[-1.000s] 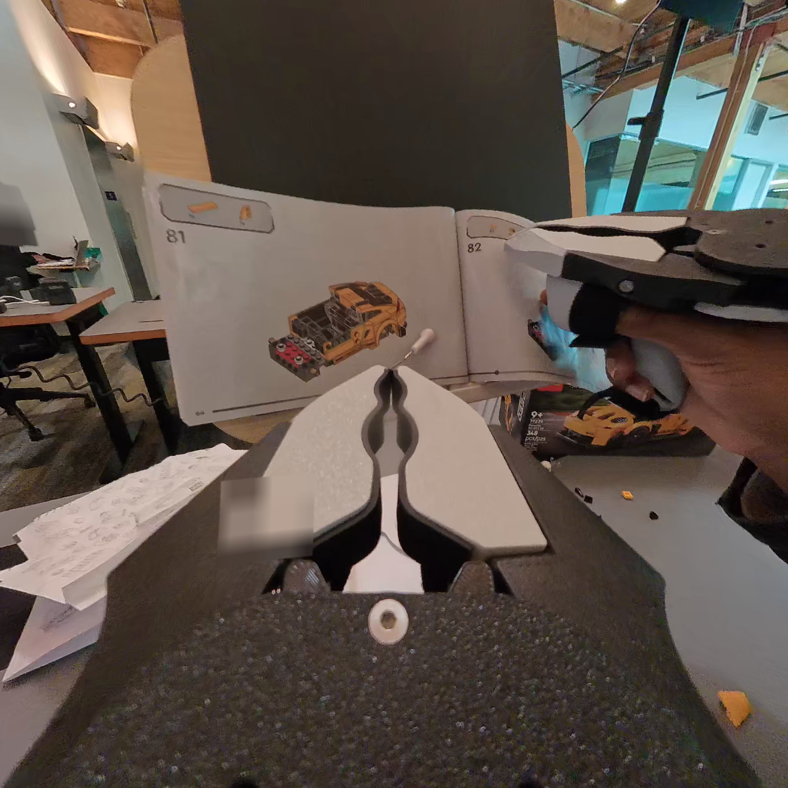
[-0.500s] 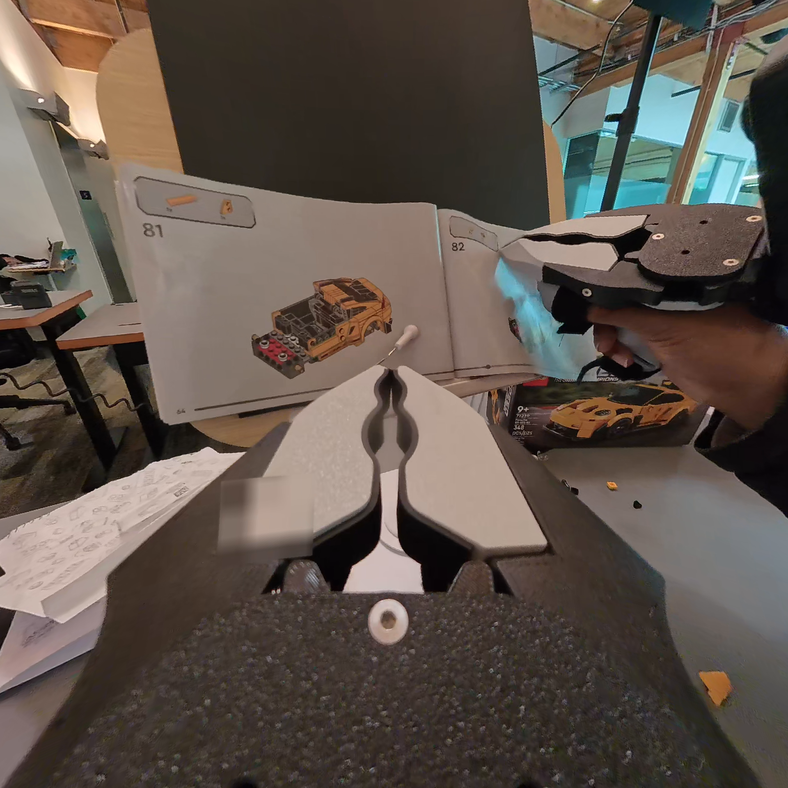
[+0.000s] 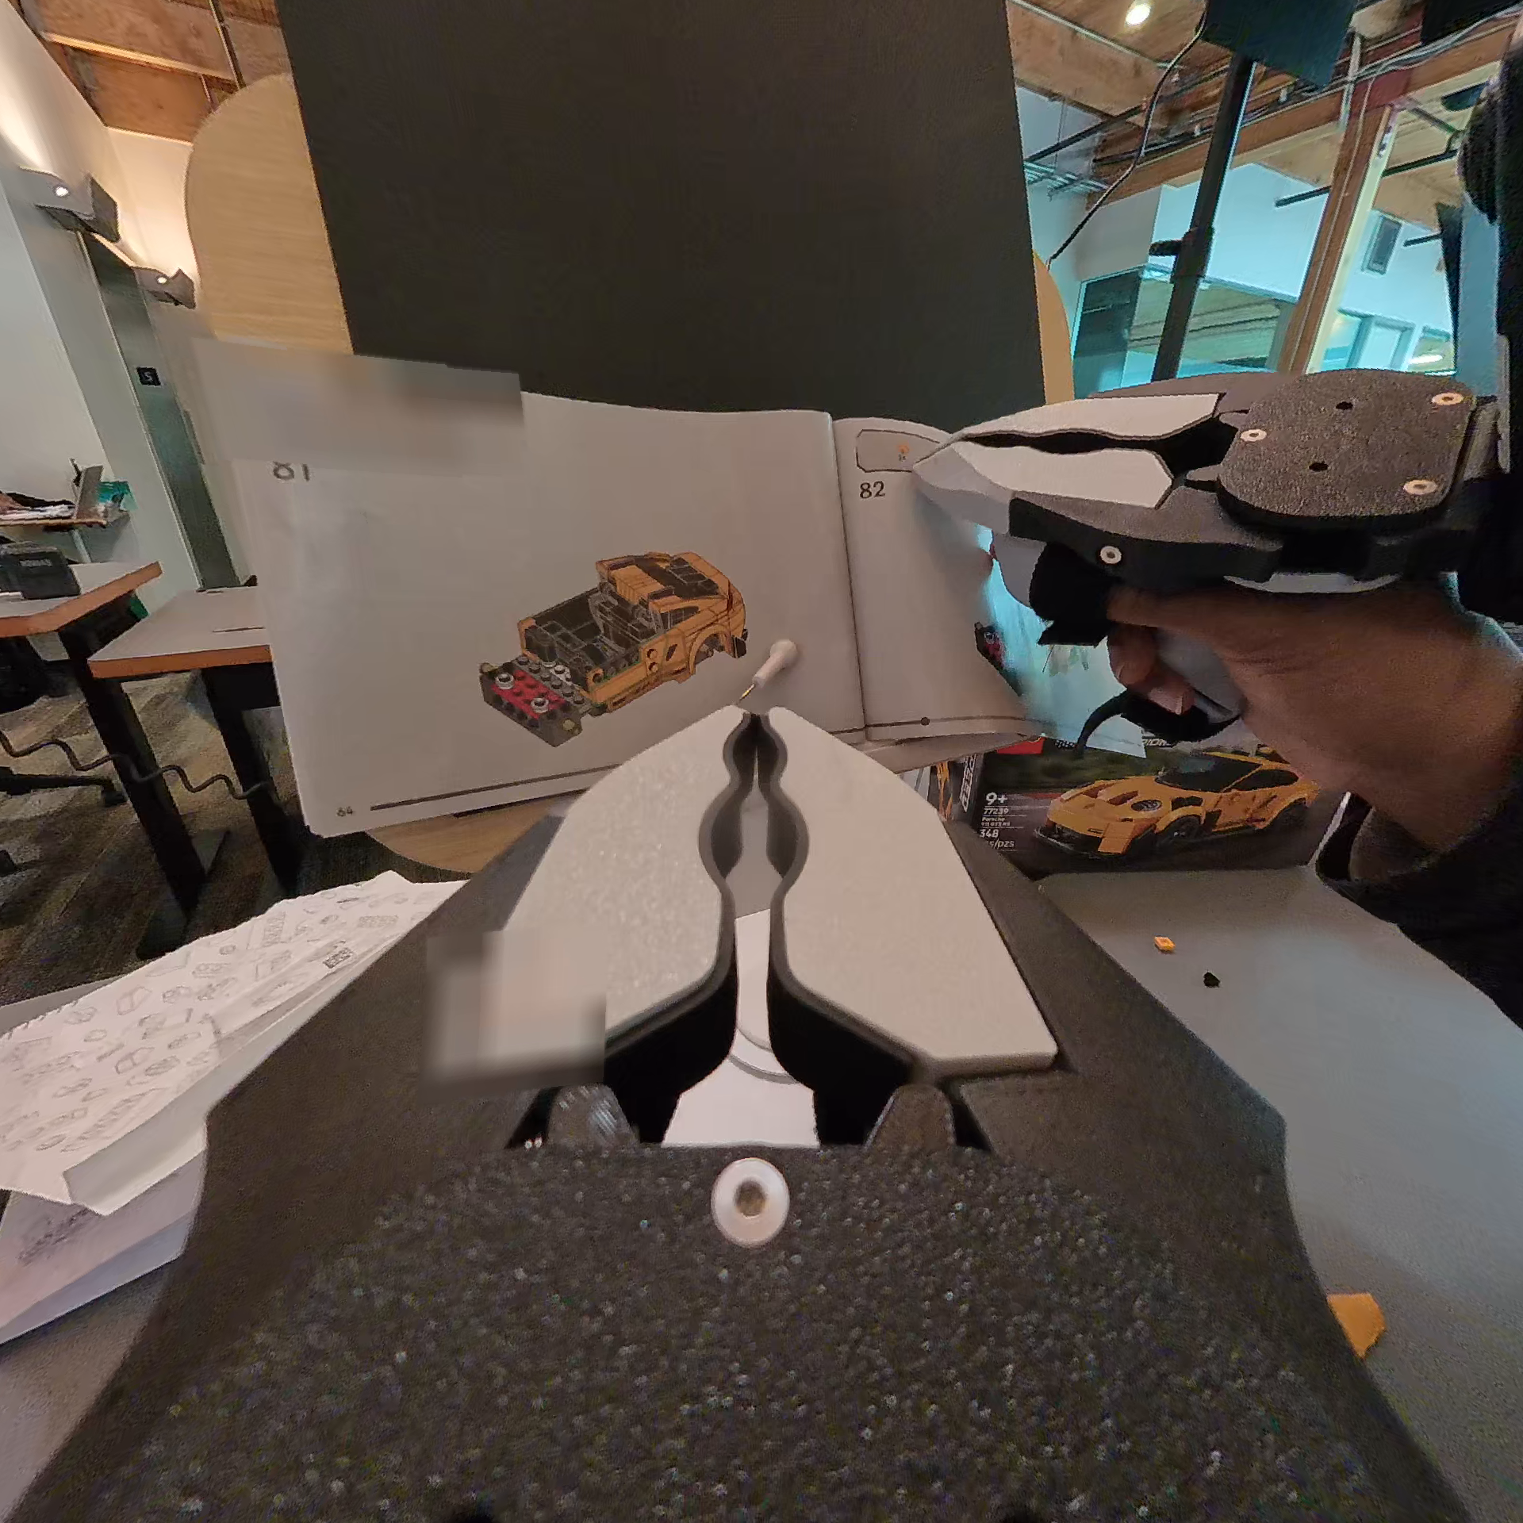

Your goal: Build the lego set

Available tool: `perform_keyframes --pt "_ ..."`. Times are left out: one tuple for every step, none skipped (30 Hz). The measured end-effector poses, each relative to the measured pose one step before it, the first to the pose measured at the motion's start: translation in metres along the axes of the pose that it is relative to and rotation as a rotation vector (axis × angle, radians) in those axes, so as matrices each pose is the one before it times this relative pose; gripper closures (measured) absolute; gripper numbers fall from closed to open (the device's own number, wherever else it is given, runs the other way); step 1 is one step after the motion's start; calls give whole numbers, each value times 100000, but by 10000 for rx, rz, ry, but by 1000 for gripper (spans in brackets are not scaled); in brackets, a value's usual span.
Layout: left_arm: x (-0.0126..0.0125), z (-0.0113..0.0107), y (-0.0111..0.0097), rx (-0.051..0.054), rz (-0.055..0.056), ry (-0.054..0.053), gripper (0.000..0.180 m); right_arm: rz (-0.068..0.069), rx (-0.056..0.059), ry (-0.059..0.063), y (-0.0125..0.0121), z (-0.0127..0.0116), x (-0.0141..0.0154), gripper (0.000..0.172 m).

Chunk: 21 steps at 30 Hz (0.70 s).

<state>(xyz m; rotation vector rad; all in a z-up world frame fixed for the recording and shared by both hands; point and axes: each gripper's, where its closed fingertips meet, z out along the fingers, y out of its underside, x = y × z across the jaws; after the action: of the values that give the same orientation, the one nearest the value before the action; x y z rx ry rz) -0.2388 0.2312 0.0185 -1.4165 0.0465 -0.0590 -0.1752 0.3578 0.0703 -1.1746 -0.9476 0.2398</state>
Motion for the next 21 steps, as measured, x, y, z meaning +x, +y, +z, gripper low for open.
perform_keyframes --pt "-20 -12 -34 8 -6 -5 180 64 2 -5 -56 19 111 172" --pt "-9 -16 -18 4 -4 -3 180 63 2 -23 -52 26 77 172" --pt "-9 -7 -15 2 -2 -1 180 51 -11 -2 -30 9 84 172" --pt "-6 -16 -17 3 -1 -6 180 23 -16 -16 4 3 54 172" --pt "-11 -5 -26 3 -5 -4 180 19 -25 -12 43 -5 31 172" --pt "-9 -10 -10 -1 -14 0 180 16 -20 -5 55 -17 14 172" --pt "-9 -13 -12 -7 -25 -6 180 14 -18 -15 80 -25 11 172" --pt "-20 -9 5 -12 -31 -9 180 21 -12 -11 74 -42 17 172" --pt "3 -4 24 -18 -28 3 180 22 -11 -6 81 -56 19 172" --pt "9 -9 -1 -15 -28 7 180 21 -16 -8 92 -73 29 172" --pt "13 -4 5 -4 -20 7 180 15 -17 6 119 -126 61 172" --pt "6 -1 -5 -4 -4 2 180 5 -20 33 140 -164 99 172" --pt "-9 0 7 2 5 -4 180 18 7 43 134 -154 112 172" --pt "-3 -8 -4 2 2 -2 180 31 5 28 118 -126 111 172" --pt "10 9 4 -2 -5 5 180 23 -21 13 127 -78 88 172" --pt "34 -2 14 -2 -4 8 180 15 -9 8 80 -39 91 172" --pt "55 -5 -11 1 3 13 180 -7 -1 -3 24 -31 68 172" --pt "56 9 11 -7 14 13 180 -25 -7 10 5 -12 88 172" --pt "50 8 -2 -11 17 9 180 -26 -15 3 3 -2 55 172" --pt "39 -2 1 -8 8 11 180 -22 -17 -3 0 -4 32 172" --pt "41 4 8 -12 -6 14 180 -16 -6 5 -4 4 16 172"
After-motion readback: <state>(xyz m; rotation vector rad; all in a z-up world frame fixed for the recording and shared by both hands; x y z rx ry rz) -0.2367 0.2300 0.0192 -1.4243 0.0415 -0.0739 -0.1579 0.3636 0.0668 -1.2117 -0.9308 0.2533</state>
